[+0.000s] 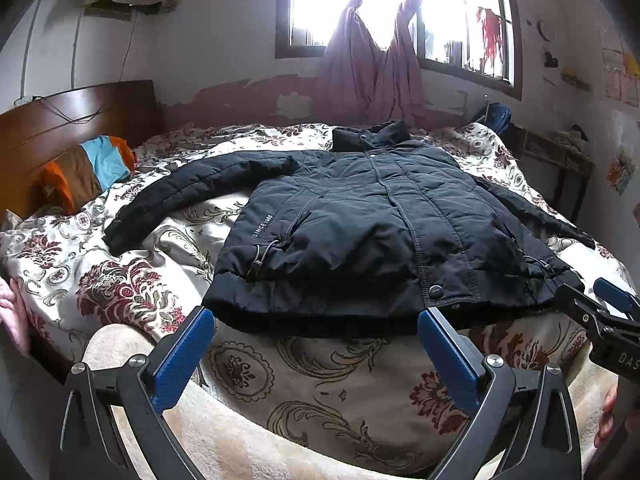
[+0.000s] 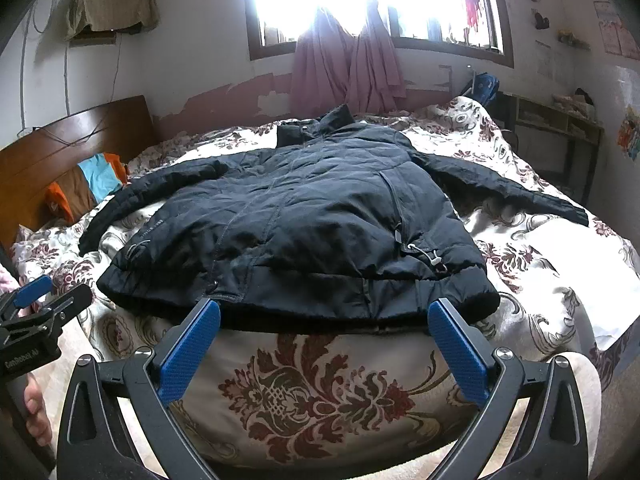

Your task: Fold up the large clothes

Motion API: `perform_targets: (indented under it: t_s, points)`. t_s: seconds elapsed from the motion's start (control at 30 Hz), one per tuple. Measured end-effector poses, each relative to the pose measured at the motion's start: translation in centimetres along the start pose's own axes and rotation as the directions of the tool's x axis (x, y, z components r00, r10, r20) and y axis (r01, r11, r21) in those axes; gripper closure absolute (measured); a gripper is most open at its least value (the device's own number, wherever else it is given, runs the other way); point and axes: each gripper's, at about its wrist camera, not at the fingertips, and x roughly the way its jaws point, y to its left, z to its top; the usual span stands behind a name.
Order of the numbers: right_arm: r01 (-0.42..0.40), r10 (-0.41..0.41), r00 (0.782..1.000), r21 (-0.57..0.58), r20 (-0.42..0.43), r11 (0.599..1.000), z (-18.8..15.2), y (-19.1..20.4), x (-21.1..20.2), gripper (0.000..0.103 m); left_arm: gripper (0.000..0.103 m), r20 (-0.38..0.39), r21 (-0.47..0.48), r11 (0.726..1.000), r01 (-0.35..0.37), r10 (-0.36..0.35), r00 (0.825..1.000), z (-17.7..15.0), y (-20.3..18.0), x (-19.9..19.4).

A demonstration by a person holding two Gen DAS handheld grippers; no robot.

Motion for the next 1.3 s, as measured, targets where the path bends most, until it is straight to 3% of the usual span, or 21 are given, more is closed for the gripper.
perform_targets:
  t_s: [0.37, 0.63, 0.8, 1.0, 1.2, 1.3]
  points:
    - [-0.011, 0.011, 1.0, 0.006, -0.018, 1.0, 0.3, 0.0, 0.3, 0.001, 0.0, -0.01, -0.01, 1.0, 0.006, -0.006, 1.0, 0.2, 0.4, 0.1]
    - [-0.051, 0.057, 0.996, 0.086, -0.066, 0.995, -0.1, -1.5, 0.8, 0.001, 0.0, -0.119, -0.062, 0.997, -0.05, 0.043, 0.992, 0.1, 1.1, 2.1]
    - [-0.037, 0.05, 0.996, 0.183, -0.071, 0.982, 0.9, -3.9, 1.1, 0.001, 0.0, -0.189, -0.116, 0.993, -0.01, -0.012, 0.982, -0.1, 1.8, 3.5]
    - [0.009, -0.008, 1.0, 0.242, -0.005, 0.97, 4.7, -8.0, 1.7, 0.001, 0.0, -0.193, -0.086, 0.996, -0.023, 0.006, 0.981, 1.4, 1.7, 4.1]
    - [0.123, -0.146, 0.988, 0.332, 0.044, 0.935, 10.3, -14.1, 5.7, 0.001, 0.0, -0.17, -0.074, 0.997, -0.033, 0.02, 0.985, 4.9, 1.3, 5.1]
    - [0.079, -0.125, 0.989, 0.439, 0.078, 0.895, 12.6, -18.8, 9.4, 0.001, 0.0, -0.151, -0.065, 0.997, -0.052, 0.041, 0.988, 6.9, 0.4, 6.2]
